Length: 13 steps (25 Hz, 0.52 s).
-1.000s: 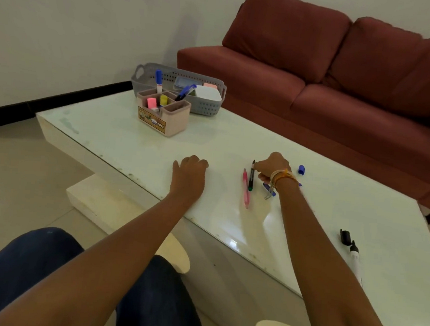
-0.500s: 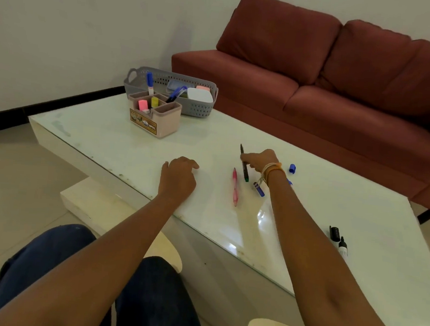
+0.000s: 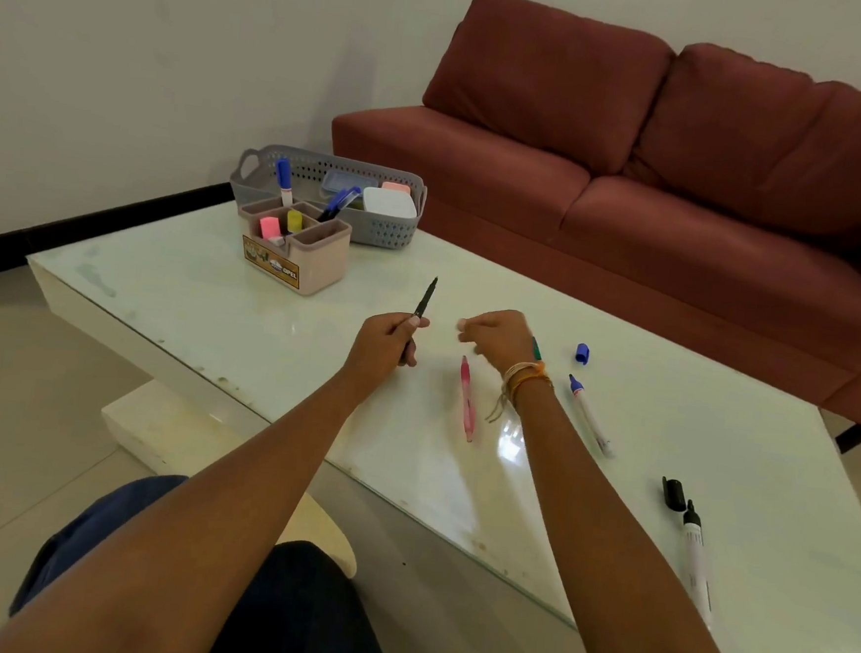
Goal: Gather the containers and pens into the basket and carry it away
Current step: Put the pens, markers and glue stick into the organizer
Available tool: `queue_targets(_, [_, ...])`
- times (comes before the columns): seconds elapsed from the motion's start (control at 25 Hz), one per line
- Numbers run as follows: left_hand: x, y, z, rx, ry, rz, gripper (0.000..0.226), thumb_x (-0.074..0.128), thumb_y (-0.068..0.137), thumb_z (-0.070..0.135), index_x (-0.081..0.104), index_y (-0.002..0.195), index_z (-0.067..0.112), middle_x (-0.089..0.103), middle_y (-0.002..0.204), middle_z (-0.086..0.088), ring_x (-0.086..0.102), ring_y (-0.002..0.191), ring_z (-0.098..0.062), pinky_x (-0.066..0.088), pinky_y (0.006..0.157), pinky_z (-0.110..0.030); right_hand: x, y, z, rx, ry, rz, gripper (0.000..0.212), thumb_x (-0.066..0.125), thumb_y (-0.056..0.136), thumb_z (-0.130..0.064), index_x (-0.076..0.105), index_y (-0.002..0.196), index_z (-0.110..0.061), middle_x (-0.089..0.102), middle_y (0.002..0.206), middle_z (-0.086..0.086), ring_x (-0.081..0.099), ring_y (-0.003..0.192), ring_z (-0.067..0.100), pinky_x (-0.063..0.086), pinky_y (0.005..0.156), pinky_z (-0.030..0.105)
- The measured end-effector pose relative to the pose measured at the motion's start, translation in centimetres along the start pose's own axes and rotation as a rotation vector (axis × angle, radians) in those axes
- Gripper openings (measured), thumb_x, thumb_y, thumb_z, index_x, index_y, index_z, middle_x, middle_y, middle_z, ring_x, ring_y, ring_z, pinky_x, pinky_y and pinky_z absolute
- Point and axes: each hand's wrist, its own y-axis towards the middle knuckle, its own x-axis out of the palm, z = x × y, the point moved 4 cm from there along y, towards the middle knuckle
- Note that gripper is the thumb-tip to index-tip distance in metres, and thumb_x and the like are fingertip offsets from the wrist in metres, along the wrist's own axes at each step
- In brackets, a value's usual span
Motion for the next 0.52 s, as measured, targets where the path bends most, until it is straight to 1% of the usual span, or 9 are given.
queue_targets(0.04, [-0.3, 0.2, -0.3, -0.005, -0.027, 0.021, 0.028, 0.046, 0.099, 0.017, 0.067, 0.107, 0.001, 0.053, 0.056, -0.005, 0.052, 0.049, -0.008, 0.05, 0.064, -0.029, -1.4, 1.0, 1.1, 0.019, -0.252, 0.145, 0.027, 0.058, 0.091, -0.023, 0.071, 0.107, -0.006, 0.07, 0.11, 0.012, 0.064, 0.097, 0.024, 0.048, 0.082, 0.029])
queue_targets(0.08, [-0.6, 0.3, -0.5, -0.003, -0.05, 0.037, 0.026, 0.049, 0.098, 0.018, 0.068, 0.107, 0.003, 0.053, 0.055, -0.004, 0.052, 0.049, -0.008, 0.052, 0.066, -0.033, -2.6, 1.5, 2.1, 0.047, -0.488, 0.249, 0.03, 0.055, 0.092, -0.025, 0.066, 0.114, -0.008, 0.065, 0.118, 0.012, 0.058, 0.11, 0.027, 0.044, 0.092, 0.032])
queue_targets(0.12, [-0.8, 0.3, -0.6, 0.006, -0.059, 0.057, 0.025, 0.053, 0.096, 0.02, 0.07, 0.106, 0.004, 0.053, 0.055, -0.004, 0.053, 0.049, -0.009, 0.053, 0.066, -0.034, -3.4, 1.9, 3.1, 0.086, -0.642, 0.295, 0.033, 0.054, 0.093, -0.028, 0.061, 0.119, -0.009, 0.059, 0.124, 0.014, 0.052, 0.117, 0.03, 0.041, 0.097, 0.035])
queue_targets(0.16, [-1.0, 0.3, -0.6, 0.014, -0.059, 0.085, 0.024, 0.057, 0.094, 0.021, 0.072, 0.104, 0.006, 0.054, 0.054, -0.003, 0.053, 0.049, -0.011, 0.053, 0.064, -0.034, -3.7, 2.3, 4.0, 0.133, -0.708, 0.287, 0.035, 0.054, 0.094, -0.031, 0.057, 0.12, -0.008, 0.056, 0.126, 0.016, 0.049, 0.12, 0.031, 0.04, 0.098, 0.036])
queue_targets(0.24, [-1.7, 0.4, -0.8, -0.013, -0.087, 0.142, 0.023, 0.063, 0.09, 0.022, 0.072, 0.106, 0.008, 0.057, 0.055, -0.003, 0.055, 0.046, -0.012, 0.054, 0.056, -0.03, -3.4, 2.9, 4.8, 0.186, -0.687, 0.216, 0.033, 0.055, 0.094, -0.025, 0.056, 0.118, -0.002, 0.059, 0.123, 0.019, 0.053, 0.118, 0.033, 0.044, 0.096, 0.037])
queue_targets(0.32, [-3.0, 0.4, -1.0, -0.061, -0.111, 0.181, 0.024, 0.065, 0.089, 0.02, 0.071, 0.109, 0.008, 0.059, 0.059, -0.005, 0.055, 0.044, -0.01, 0.053, 0.048, -0.027, -2.5, 3.2, 3.6, 0.166, -0.596, 0.229, 0.026, 0.055, 0.093, -0.016, 0.059, 0.112, 0.0, 0.063, 0.116, 0.02, 0.06, 0.11, 0.034, 0.049, 0.088, 0.037])
queue_targets(0.4, [-5.0, 0.4, -1.1, -0.034, -0.017, 0.213, 0.022, 0.066, 0.088, 0.019, 0.072, 0.106, 0.009, 0.06, 0.062, -0.004, 0.053, 0.042, -0.006, 0.048, 0.04, -0.022, -0.6, 3.3, 1.2, 0.072, -0.396, 0.288, 0.021, 0.056, 0.09, -0.013, 0.062, 0.105, 0.0, 0.066, 0.11, 0.019, 0.063, 0.102, 0.035, 0.05, 0.081, 0.035])
queue_targets(0.44, [-6.2, 0.3, -1.1, -0.009, 0.031, 0.235, 0.021, 0.066, 0.088, 0.019, 0.073, 0.105, 0.009, 0.06, 0.063, -0.004, 0.051, 0.04, -0.005, 0.046, 0.038, -0.02, 0.7, 3.3, -0.1, 0.033, -0.196, 0.303, 0.019, 0.056, 0.089, -0.012, 0.064, 0.103, -0.001, 0.067, 0.109, 0.019, 0.064, 0.098, 0.034, 0.05, 0.08, 0.034])
queue_targets(0.52, [-8.2, 0.0, -1.4, 0.015, 0.069, 0.28, 0.02, 0.066, 0.088, 0.016, 0.074, 0.104, 0.008, 0.06, 0.063, -0.004, 0.048, 0.039, -0.005, 0.045, 0.039, -0.02, 4.5, 2.9, -2.1, 0.073, 0.396, 0.244, 0.013, 0.058, 0.09, -0.007, 0.067, 0.099, -0.003, 0.068, 0.108, 0.019, 0.068, 0.08, 0.027, 0.055, 0.076, 0.033])
